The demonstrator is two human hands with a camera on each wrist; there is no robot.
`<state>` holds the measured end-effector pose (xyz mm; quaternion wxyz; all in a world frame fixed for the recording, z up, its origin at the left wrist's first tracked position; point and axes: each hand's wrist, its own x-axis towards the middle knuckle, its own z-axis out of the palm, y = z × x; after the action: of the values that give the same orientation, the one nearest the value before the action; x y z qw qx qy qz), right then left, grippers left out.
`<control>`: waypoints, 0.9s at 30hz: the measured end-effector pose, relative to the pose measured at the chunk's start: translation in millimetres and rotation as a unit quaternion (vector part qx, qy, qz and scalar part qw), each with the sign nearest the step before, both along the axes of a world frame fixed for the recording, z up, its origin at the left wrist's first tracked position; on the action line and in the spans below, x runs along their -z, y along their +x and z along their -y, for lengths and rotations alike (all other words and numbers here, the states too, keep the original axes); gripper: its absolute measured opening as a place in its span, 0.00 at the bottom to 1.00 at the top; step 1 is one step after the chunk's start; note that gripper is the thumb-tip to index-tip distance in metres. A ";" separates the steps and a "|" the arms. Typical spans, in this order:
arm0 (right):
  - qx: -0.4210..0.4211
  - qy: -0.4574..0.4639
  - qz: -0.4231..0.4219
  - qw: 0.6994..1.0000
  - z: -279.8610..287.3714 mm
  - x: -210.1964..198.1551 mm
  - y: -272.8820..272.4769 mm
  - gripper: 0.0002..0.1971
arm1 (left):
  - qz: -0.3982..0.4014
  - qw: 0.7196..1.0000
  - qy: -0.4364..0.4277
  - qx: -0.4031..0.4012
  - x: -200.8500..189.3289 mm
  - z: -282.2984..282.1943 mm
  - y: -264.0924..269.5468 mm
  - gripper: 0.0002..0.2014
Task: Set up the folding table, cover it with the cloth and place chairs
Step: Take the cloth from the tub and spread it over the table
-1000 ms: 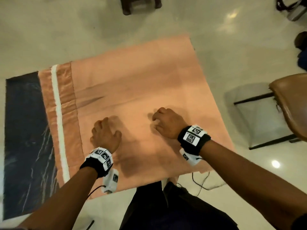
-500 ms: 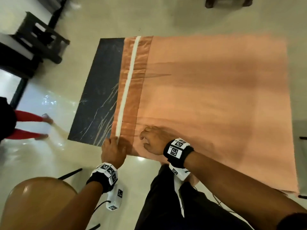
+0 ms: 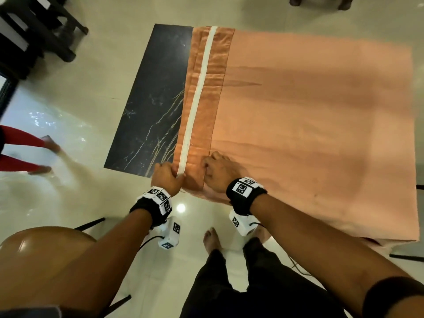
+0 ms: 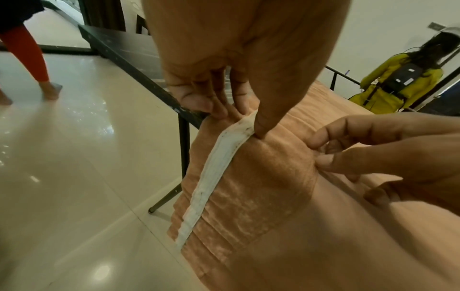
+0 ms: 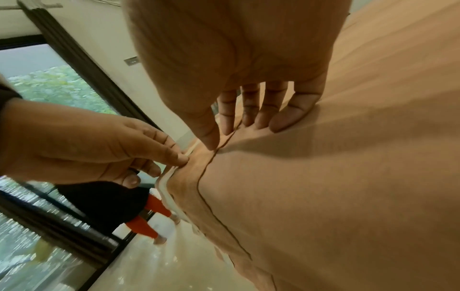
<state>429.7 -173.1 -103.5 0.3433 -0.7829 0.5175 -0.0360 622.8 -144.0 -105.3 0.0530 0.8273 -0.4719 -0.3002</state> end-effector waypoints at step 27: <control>0.371 0.189 0.240 0.877 -18.8 -3.5 -28.0 0.15 | -0.239 0.939 -0.002 0.247 -35.7 -2.2 -41.7 0.18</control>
<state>401.6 -154.4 -100.1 0.5600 -0.4215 0.6683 -0.2492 581.1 -141.8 -69.6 0.0904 0.5888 -0.6352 -0.4915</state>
